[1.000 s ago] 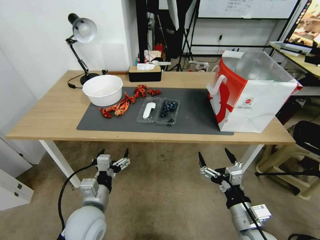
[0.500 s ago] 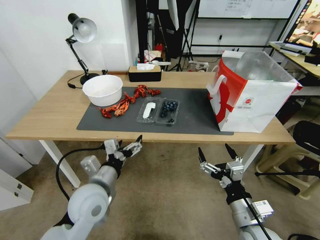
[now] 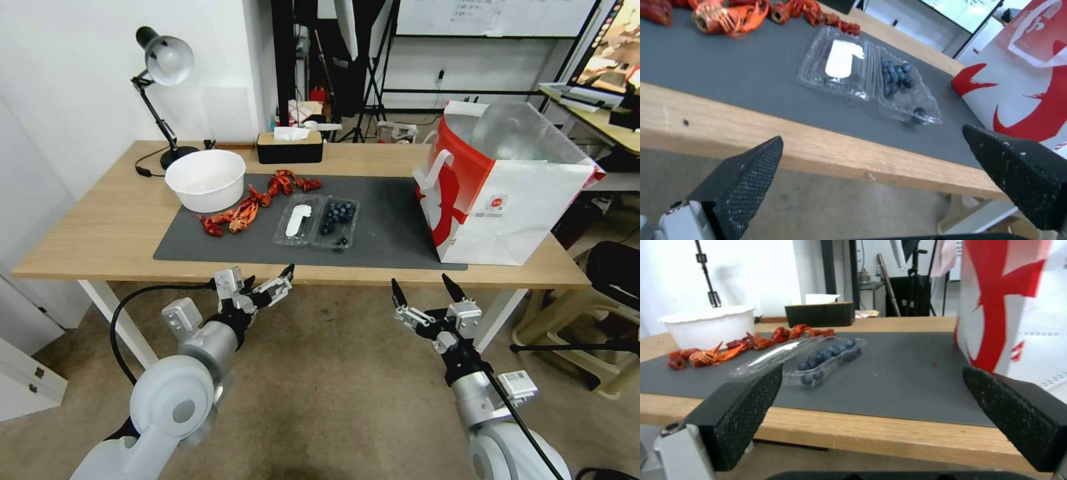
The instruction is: Close the takeout container lid, then place the container into the takeout bag.
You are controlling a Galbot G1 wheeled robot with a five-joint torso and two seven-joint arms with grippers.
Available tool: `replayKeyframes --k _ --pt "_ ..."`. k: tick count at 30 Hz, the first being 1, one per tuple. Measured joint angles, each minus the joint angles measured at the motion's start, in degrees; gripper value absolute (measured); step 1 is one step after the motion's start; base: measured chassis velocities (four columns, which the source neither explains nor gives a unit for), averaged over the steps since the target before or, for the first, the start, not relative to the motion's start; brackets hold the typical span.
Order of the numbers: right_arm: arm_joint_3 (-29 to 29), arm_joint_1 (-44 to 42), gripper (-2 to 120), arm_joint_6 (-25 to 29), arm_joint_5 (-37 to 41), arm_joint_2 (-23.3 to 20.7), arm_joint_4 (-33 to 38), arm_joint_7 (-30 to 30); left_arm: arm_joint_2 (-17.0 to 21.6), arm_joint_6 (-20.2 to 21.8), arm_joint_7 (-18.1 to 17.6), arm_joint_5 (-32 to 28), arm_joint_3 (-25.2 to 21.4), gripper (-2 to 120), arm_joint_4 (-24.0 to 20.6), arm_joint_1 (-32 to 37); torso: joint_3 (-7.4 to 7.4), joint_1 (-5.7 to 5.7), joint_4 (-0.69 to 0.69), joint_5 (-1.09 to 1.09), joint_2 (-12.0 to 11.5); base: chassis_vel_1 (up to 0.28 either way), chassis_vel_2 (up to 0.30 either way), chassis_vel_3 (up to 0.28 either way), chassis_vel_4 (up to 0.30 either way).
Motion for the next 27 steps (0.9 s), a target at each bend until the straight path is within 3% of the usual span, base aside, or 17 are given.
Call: replayKeyframes --k 6,11,14,18,27 --pt "-1.06 2.02 100 -0.48 -0.17 -1.03 -1.40 0.05 -0.51 -0.32 0.22 -1.38 0.66 100 1.21 -1.46 0.00 0.00 0.01 0.00 0.00 0.000 0.000 0.000 0.000" --pt "-1.61 2.28 100 -0.58 -1.05 -0.39 -2.02 -0.13 -1.26 -1.10 -0.39 -10.54 2.41 100 5.05 -6.84 0.00 0.00 0.00 -0.02 0.00 0.000 0.000 0.000 0.000" --pt "-1.71 1.92 100 -0.55 -1.64 0.04 -2.06 -0.30 -2.41 -1.48 -3.37 -19.04 3.98 100 7.88 -13.23 0.00 0.00 -0.01 -0.02 0.00 0.000 0.000 0.000 0.000" --pt "-1.47 1.46 100 -0.41 -1.93 0.32 -2.02 -0.38 -3.97 -2.14 -7.09 -25.25 5.85 100 11.12 -19.12 0.01 0.01 -0.02 0.00 -0.01 0.000 0.000 0.000 0.000" --pt "-0.81 0.46 100 -0.09 -2.30 0.51 -1.51 -0.51 -6.22 -4.37 -12.05 -30.51 9.14 100 15.56 -24.78 0.01 0.00 0.00 -0.01 -0.01 0.000 0.000 0.000 0.000"
